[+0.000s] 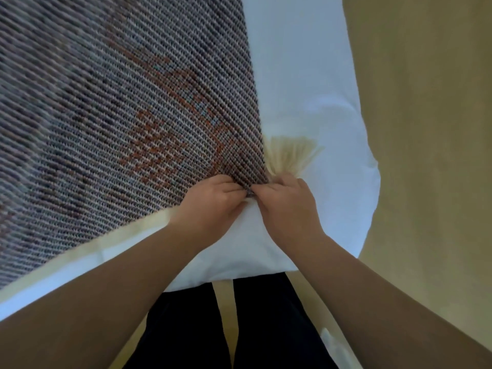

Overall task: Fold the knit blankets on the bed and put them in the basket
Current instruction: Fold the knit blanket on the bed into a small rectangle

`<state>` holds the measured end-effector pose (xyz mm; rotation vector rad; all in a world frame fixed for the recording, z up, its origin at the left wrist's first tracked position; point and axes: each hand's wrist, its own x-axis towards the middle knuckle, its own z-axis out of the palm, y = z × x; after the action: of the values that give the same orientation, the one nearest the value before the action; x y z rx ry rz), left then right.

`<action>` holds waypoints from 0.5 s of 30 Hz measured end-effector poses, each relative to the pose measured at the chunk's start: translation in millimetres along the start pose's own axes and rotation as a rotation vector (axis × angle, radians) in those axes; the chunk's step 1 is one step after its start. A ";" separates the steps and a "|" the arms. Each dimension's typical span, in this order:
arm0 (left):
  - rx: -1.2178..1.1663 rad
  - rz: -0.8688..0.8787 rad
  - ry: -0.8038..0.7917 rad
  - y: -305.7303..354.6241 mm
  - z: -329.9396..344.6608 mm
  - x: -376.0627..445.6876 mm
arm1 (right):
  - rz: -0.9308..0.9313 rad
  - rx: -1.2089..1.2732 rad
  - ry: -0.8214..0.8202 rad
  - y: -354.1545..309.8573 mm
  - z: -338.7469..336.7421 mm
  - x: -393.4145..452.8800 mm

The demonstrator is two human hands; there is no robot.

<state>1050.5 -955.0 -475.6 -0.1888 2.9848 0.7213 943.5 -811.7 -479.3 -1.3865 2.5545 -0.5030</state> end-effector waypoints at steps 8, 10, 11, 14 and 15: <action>-0.200 -0.092 -0.068 45.0 13.3 -48.5 | -0.071 -0.031 -0.214 4.4 -7.5 -51.7; -0.221 -0.124 -0.092 59.3 19.8 -63.5 | -0.105 -0.032 -0.292 3.5 -10.0 -70.1; -0.228 -0.142 -0.111 66.7 23.8 -71.5 | -0.120 -0.034 -0.335 2.9 -11.4 -79.8; -0.244 -0.178 -0.192 90.0 39.5 -96.3 | -0.140 -0.075 -0.465 -0.7 -16.0 -109.3; -0.248 -0.186 -0.217 97.1 45.5 -104.3 | -0.145 -0.092 -0.505 -2.4 -16.6 -118.9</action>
<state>1142.4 -837.7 -462.6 -0.3695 2.6262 1.0143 1004.6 -709.8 -462.3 -1.5052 2.1030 -0.0388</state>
